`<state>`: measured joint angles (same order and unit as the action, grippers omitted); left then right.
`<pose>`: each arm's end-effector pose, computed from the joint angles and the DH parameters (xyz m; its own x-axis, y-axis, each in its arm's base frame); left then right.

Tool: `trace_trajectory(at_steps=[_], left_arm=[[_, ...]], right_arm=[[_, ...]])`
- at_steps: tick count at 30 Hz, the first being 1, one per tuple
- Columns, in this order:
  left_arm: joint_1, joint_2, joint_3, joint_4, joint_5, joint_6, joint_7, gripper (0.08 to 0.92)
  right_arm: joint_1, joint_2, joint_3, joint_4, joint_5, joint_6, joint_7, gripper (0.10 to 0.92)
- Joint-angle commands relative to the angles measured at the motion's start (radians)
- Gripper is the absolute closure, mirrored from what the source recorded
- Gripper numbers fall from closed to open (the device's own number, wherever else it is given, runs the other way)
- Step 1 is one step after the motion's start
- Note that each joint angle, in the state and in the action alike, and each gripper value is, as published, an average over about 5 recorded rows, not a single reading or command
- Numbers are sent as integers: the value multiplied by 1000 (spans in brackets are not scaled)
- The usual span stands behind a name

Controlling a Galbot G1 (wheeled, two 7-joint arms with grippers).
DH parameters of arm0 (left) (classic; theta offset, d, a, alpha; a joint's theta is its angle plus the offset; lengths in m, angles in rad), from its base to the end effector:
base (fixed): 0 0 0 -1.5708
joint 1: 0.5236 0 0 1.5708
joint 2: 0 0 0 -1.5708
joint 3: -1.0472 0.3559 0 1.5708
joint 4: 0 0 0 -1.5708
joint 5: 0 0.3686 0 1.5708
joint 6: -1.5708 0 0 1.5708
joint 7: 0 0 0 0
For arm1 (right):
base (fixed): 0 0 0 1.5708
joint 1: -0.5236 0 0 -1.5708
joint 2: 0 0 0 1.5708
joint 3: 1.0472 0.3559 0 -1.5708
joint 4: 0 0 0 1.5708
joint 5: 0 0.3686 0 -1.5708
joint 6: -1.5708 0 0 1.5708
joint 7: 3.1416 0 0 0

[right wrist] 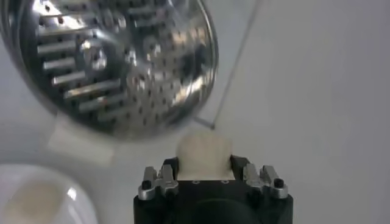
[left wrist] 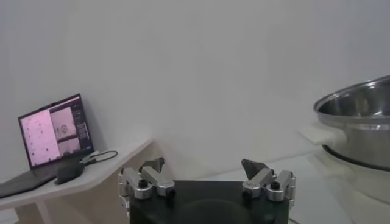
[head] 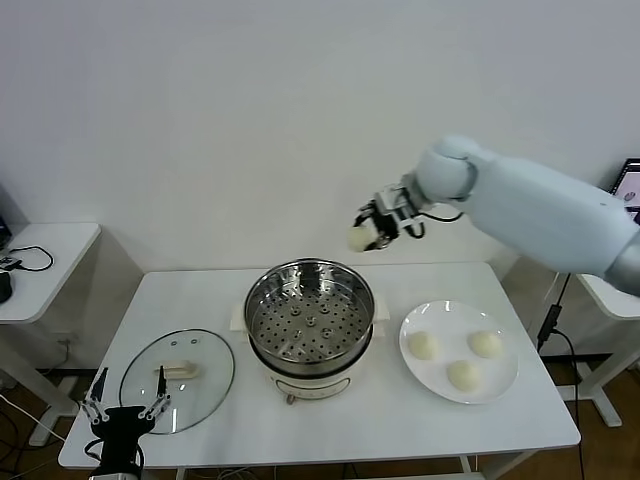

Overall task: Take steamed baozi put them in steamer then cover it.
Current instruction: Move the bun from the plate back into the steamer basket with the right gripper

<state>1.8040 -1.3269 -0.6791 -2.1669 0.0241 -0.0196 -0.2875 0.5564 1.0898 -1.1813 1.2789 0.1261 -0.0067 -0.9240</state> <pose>0.1277 0.0818 -0.3037 -0.9668 -0.2533 0.0333 -0.2291 0.9174 0.3254 0.5727 0.0964 -0.0284 -0.3285 -0.4000 0.8556 -0.6326 -0.5795 -0.5138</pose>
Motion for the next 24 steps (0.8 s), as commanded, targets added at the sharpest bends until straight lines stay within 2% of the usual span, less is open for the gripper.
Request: trace_trajectory(at_steps=[1,15,24], left_arm=[[1,-1,-2,-3,-1,0,0,177],[-4,-16,-2,-2,2,0,2,177],[5,-17,-7,-10,2,-1,2,177]], right_arm=[[0,150,-122,-21,-160,199,38,474],[-154,203,-61,-206,-494,462,154,474],[-188,226,-38,-259,-570,512,187,465]])
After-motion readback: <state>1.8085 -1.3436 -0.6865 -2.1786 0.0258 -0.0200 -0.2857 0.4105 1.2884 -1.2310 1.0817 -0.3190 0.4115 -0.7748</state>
